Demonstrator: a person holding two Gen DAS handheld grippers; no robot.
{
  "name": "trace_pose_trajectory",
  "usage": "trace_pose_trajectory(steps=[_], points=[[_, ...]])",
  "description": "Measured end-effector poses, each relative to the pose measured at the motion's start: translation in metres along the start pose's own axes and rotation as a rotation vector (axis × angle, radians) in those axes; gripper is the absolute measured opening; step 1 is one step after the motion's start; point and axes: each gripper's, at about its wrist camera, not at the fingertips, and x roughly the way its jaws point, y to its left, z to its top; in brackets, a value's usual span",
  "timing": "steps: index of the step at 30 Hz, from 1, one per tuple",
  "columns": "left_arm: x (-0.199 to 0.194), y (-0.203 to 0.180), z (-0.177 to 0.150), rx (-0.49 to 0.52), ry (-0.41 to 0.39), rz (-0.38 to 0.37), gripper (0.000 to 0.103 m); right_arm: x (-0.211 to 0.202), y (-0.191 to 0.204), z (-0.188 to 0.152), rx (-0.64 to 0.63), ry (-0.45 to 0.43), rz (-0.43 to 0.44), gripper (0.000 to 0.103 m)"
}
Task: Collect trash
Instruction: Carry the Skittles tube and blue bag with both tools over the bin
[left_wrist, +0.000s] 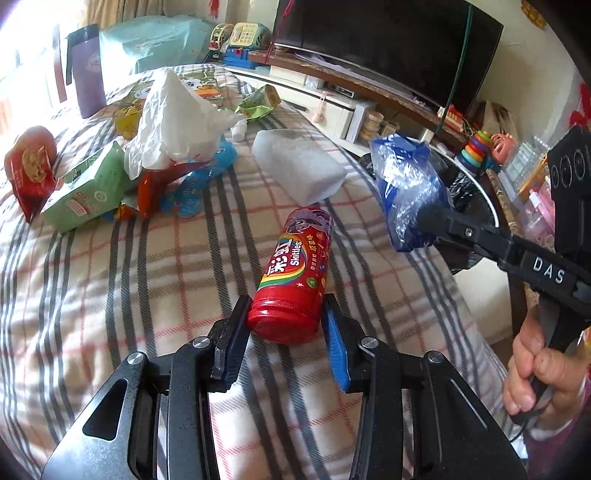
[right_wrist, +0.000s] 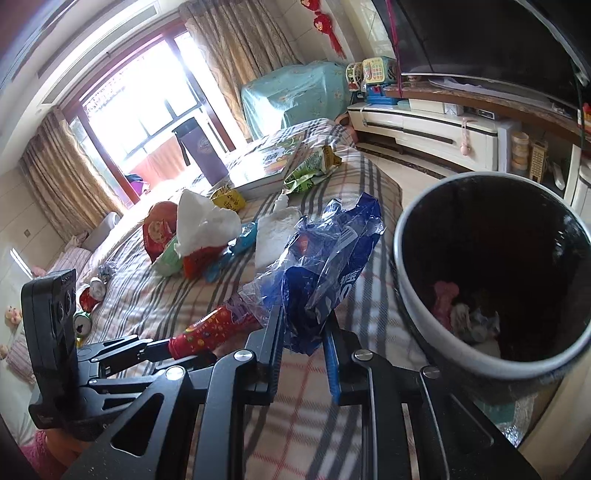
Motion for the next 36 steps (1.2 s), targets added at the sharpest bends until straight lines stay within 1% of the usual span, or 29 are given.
trace_pose_trajectory(steps=[7, 11, 14, 19, 20, 21, 22, 24, 26, 33, 36], points=[[-0.009, -0.015, -0.001, 0.010, -0.031, -0.027, 0.036, -0.020, -0.010, -0.009, 0.013, -0.020, -0.025, 0.020], [-0.003, -0.024, -0.003, 0.039, -0.009, -0.021, 0.036, -0.024, -0.014, -0.015, 0.015, -0.018, -0.028, 0.020], [0.005, -0.027, -0.005, 0.040, 0.014, -0.018, 0.036, -0.025, -0.015, -0.018, 0.014, -0.014, -0.028, 0.020], [0.019, -0.032, -0.001, 0.069, 0.037, 0.009, 0.037, -0.028, -0.020, -0.021, 0.031, -0.018, -0.028, 0.020], [0.022, -0.034, 0.000, 0.076, 0.039, 0.012, 0.039, -0.028, -0.022, -0.021, 0.034, -0.019, -0.028, 0.020], [0.025, -0.036, 0.002, 0.085, 0.041, 0.016, 0.043, -0.029, -0.023, -0.021, 0.036, -0.019, -0.029, 0.020], [0.026, -0.038, 0.003, 0.091, 0.040, 0.018, 0.044, -0.031, -0.024, -0.022, 0.039, -0.021, -0.032, 0.020], [0.029, -0.042, 0.005, 0.112, 0.034, 0.022, 0.043, -0.033, -0.026, -0.022, 0.042, -0.025, -0.037, 0.020], [0.031, -0.047, 0.007, 0.127, 0.030, 0.029, 0.036, -0.035, -0.027, -0.021, 0.041, -0.030, -0.042, 0.020], [0.026, -0.059, 0.010, 0.122, 0.012, -0.003, 0.036, -0.043, -0.036, -0.018, 0.048, -0.047, -0.058, 0.020], [0.024, -0.063, 0.017, 0.117, 0.005, -0.019, 0.036, -0.044, -0.042, -0.018, 0.058, -0.047, -0.065, 0.020]])
